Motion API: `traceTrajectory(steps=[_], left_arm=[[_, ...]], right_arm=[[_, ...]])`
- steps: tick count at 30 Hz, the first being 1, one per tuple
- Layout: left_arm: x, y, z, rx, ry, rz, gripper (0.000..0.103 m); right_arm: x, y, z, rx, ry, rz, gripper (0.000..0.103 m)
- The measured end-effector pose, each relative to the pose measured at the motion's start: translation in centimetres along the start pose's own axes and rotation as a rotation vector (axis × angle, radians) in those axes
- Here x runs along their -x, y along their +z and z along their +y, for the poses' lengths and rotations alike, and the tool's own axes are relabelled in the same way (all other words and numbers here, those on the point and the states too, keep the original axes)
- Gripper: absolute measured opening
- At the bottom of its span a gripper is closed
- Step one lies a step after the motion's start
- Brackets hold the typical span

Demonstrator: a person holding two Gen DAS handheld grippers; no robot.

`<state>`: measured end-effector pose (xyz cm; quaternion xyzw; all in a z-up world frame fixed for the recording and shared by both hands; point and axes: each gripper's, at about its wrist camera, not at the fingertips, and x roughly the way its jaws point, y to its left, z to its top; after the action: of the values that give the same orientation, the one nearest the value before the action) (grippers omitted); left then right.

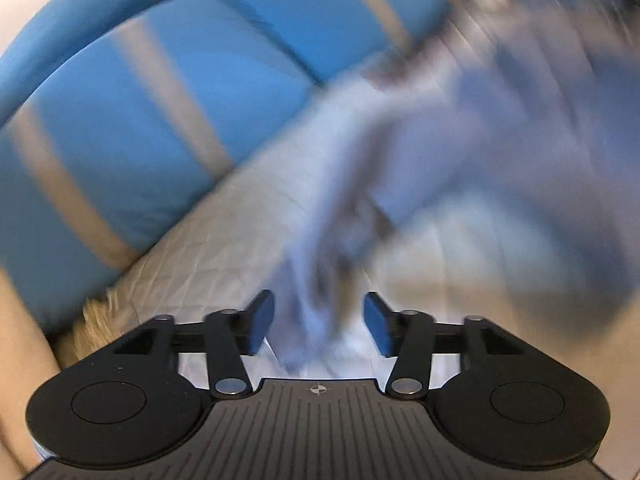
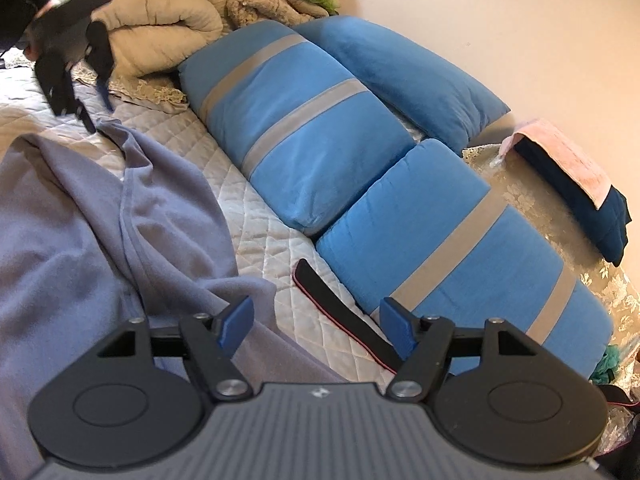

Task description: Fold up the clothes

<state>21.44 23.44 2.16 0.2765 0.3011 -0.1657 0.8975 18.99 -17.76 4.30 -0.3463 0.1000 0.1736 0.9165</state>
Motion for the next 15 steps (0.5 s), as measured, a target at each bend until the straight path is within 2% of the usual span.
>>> traceTrajectory(steps=[3,5,7,10,13,15], left_arm=[[-1.2,1.1,4.8,0.300,0.045,-0.021,0.051],[-3.2,1.3,7.3,0.484,0.065,0.021,0.050],[-5.5,0.9,9.4,0.633,0.048,0.073,0.048],[-7.7,-0.3,10.5,0.742,0.018,0.110,0.038],[-8.0,-1.1,9.8,0.731,0.013,0.146,0.036],[-8.2,-1.5,9.4,0.706,0.023,0.135,0.022]], right_arm=[[-0.1,0.0,0.2,0.006,0.001,0.002,0.082],[-0.1,0.0,0.4,0.016,0.002,0.002,0.082],[-0.1,0.1,0.6,0.028,0.005,0.001,0.082],[-0.4,0.0,0.6,0.032,0.007,0.008,0.082],[-0.5,-0.1,0.4,0.033,0.002,0.014,0.082],[-0.5,-0.1,0.4,0.035,0.002,0.013,0.083]])
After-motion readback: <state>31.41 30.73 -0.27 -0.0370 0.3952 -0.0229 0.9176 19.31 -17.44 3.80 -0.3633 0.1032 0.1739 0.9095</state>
